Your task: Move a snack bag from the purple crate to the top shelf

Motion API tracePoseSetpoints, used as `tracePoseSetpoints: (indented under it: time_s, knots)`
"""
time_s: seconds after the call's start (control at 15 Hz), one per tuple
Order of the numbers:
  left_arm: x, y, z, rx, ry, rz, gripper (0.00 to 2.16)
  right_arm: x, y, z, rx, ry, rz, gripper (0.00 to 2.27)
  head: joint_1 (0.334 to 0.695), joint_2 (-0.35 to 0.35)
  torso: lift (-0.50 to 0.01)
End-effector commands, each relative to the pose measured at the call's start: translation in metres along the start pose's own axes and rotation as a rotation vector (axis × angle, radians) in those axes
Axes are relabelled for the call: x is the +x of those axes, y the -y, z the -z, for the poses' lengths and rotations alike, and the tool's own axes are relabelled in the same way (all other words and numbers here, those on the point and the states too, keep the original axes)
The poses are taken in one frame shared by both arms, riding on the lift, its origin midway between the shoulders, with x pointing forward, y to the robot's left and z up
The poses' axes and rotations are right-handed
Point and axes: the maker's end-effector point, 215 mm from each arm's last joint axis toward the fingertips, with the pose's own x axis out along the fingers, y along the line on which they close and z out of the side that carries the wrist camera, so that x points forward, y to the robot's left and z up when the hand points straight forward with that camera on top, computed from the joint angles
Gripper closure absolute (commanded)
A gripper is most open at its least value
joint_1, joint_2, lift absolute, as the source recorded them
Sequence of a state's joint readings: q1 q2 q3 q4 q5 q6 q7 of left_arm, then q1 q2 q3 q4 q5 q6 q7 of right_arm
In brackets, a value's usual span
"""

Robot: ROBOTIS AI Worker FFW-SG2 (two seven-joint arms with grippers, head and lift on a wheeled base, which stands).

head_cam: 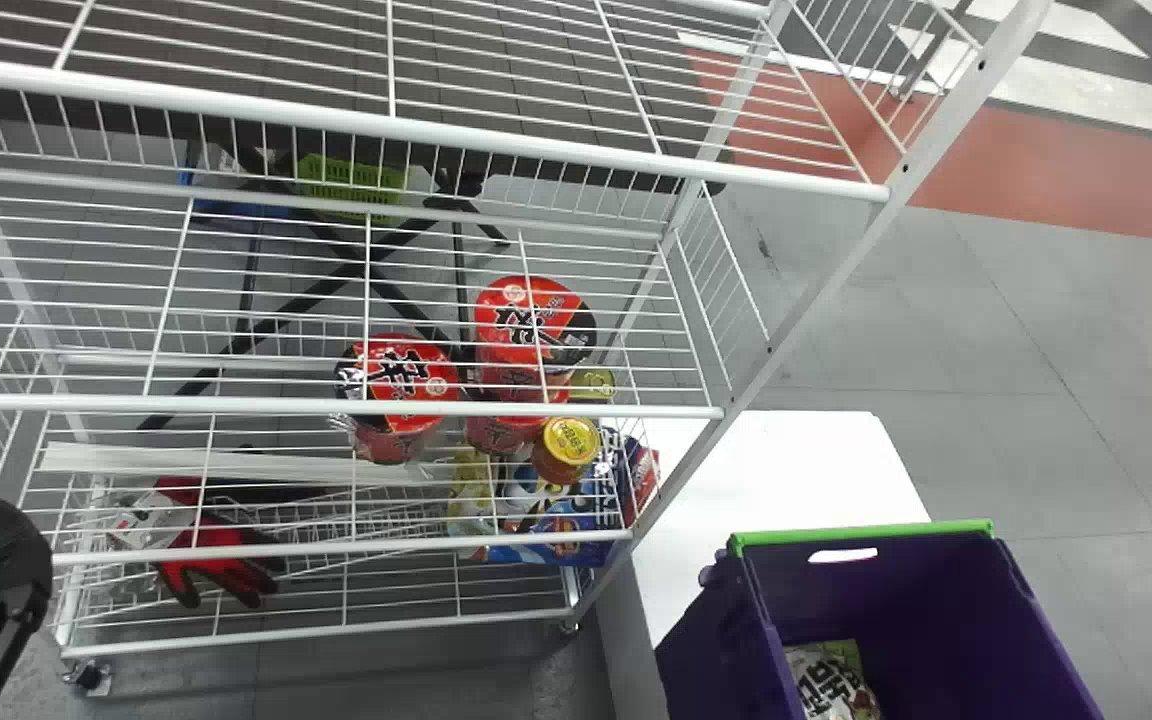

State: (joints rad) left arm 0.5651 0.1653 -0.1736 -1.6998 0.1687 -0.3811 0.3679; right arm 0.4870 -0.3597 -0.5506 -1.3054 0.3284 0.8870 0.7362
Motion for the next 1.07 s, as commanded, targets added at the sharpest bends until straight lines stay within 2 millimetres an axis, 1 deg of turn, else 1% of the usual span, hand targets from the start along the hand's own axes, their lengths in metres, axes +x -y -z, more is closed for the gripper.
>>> tracePoseSetpoints:
  time_s: [0.0,0.67,1.0]
  knots:
    - [-0.0019,-0.0004,-0.0018,-0.001,0.003,0.001,0.12,0.0002,-0.0004,0.0006,-0.001,-0.001,-0.001,1.72,0.695,-0.350,-0.303]
    - [-0.0071,0.0013,-0.0038,-0.003,0.003,0.007,0.12,0.0010,-0.0001,0.0031,-0.022,0.004,0.000,1.72,0.695,-0.350,-0.263]
    - [-0.0108,0.0027,-0.0058,-0.003,0.004,0.009,0.12,0.0007,0.0009,0.0012,-0.036,0.016,0.002,1.72,0.695,-0.350,-0.243]
